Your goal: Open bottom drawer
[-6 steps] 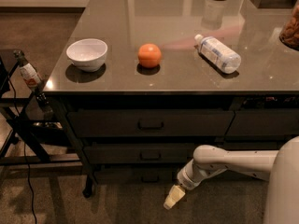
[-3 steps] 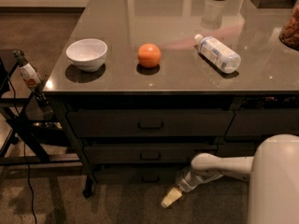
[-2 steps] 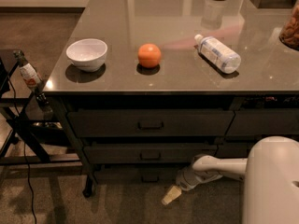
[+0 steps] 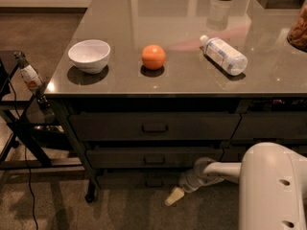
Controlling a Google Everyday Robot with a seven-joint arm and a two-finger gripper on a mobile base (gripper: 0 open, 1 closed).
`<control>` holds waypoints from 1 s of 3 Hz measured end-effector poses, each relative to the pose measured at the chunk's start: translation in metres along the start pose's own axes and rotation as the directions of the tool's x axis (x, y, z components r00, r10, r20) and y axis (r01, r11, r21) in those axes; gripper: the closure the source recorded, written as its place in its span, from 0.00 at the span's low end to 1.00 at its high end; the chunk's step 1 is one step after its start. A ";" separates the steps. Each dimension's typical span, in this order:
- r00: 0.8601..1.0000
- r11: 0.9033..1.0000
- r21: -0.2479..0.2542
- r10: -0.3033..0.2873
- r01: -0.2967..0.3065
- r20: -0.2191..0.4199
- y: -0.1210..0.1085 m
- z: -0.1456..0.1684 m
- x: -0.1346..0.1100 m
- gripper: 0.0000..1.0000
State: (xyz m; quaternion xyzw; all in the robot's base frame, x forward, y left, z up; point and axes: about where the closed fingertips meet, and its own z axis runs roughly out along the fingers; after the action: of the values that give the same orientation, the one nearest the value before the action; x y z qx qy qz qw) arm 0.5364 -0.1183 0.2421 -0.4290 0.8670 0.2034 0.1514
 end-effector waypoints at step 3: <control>1.000 1.000 0.013 -0.013 0.013 -0.021 -0.026 0.025 -0.002 0.00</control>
Offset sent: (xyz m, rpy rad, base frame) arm 0.0350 -0.0056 -0.0247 -0.0263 -0.0188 0.0024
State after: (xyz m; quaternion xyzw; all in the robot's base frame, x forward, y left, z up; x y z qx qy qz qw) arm 0.5608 -0.1193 0.2157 -0.4356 0.8670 0.1925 0.1465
